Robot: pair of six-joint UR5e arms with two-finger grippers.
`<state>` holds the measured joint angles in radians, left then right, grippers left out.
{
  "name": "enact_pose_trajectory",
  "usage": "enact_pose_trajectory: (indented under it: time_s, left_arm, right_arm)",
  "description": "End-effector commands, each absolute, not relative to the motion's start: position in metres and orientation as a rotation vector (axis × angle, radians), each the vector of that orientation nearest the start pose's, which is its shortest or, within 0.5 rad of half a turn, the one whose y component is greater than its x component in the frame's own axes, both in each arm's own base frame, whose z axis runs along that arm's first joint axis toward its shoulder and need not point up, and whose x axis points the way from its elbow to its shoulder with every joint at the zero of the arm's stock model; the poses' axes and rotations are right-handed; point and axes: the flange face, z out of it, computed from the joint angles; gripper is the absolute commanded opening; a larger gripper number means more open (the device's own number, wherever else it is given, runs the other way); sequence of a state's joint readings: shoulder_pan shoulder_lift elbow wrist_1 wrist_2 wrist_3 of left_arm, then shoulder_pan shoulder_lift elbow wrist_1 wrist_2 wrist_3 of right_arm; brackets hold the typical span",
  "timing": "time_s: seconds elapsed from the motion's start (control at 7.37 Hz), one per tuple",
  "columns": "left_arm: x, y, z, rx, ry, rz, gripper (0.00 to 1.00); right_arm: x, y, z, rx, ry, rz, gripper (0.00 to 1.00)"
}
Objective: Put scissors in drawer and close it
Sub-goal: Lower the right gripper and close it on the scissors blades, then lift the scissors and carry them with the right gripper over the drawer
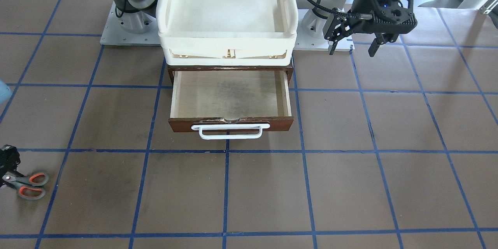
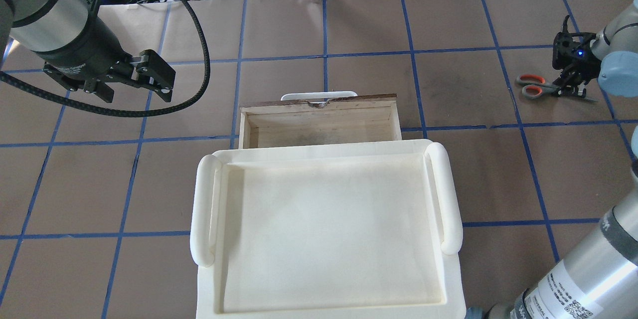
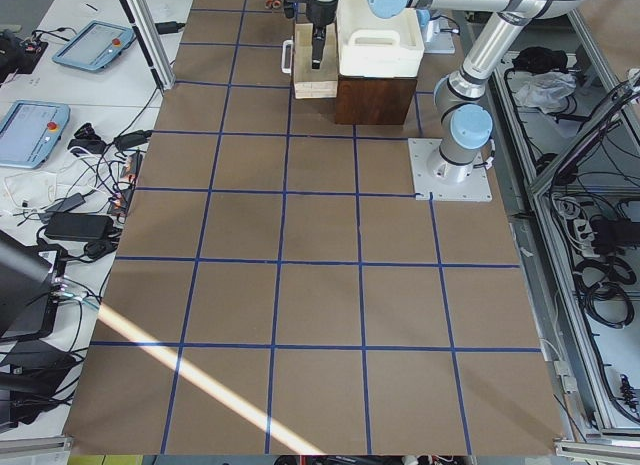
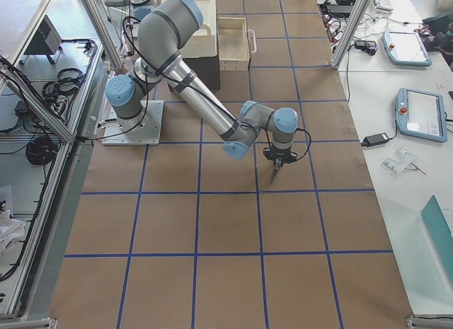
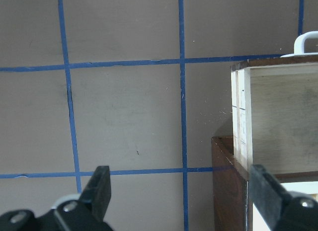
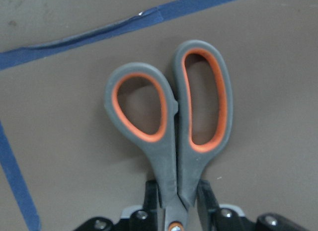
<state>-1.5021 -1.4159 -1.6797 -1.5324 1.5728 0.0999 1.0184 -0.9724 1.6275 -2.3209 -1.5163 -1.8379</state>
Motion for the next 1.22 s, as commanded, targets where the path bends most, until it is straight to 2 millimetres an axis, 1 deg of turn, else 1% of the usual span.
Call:
enact_pose_trajectory:
  time_s: [0.0, 0.14, 0.27, 0.41, 0.54, 0.68, 0.81, 0.95, 1.09]
  left_arm:
    - [-0.103, -0.442, 0.510, 0.050, 3.128, -0.131, 1.00]
    - [-0.104, -0.442, 0.510, 0.050, 3.130, -0.131, 1.00]
    - [-0.104, -0.442, 0.509, 0.046, 3.130, -0.129, 1.00]
    - [-0.104, -0.442, 0.509, 0.050, 3.130, -0.129, 1.00]
    - [-0.104, -0.442, 0.509, 0.046, 3.130, -0.129, 1.00]
    - [-0.104, -0.442, 0.508, 0.043, 3.132, -0.127, 1.00]
    - [-0.104, -0.442, 0.509, 0.046, 3.132, -0.129, 1.00]
    - [-0.104, -0.442, 0.509, 0.046, 3.130, -0.129, 1.00]
    - [-0.104, -0.443, 0.508, 0.058, 3.133, -0.125, 1.00]
  right_arm:
    - [-0.219, -0.629, 0.222, -1.953, 2.556, -0.140, 0.16]
    - [-0.203, -0.621, 0.255, -1.962, 2.513, -0.126, 0.15]
    - [-0.173, -0.612, 0.294, -1.993, 2.468, -0.117, 0.15]
    - [-0.136, -0.602, 0.339, -2.048, 2.435, -0.116, 0.13]
    - [-0.102, -0.589, 0.374, -2.100, 2.398, -0.121, 0.11]
    - [-0.063, -0.577, 0.400, -2.148, 2.327, -0.129, 0.11]
    - [-0.013, -0.559, 0.434, -2.218, 2.270, -0.131, 0.10]
    - [0.032, -0.534, 0.465, -2.112, 2.365, -0.108, 0.08]
    - [0.078, -0.519, 0.475, -2.092, 2.353, -0.089, 0.07]
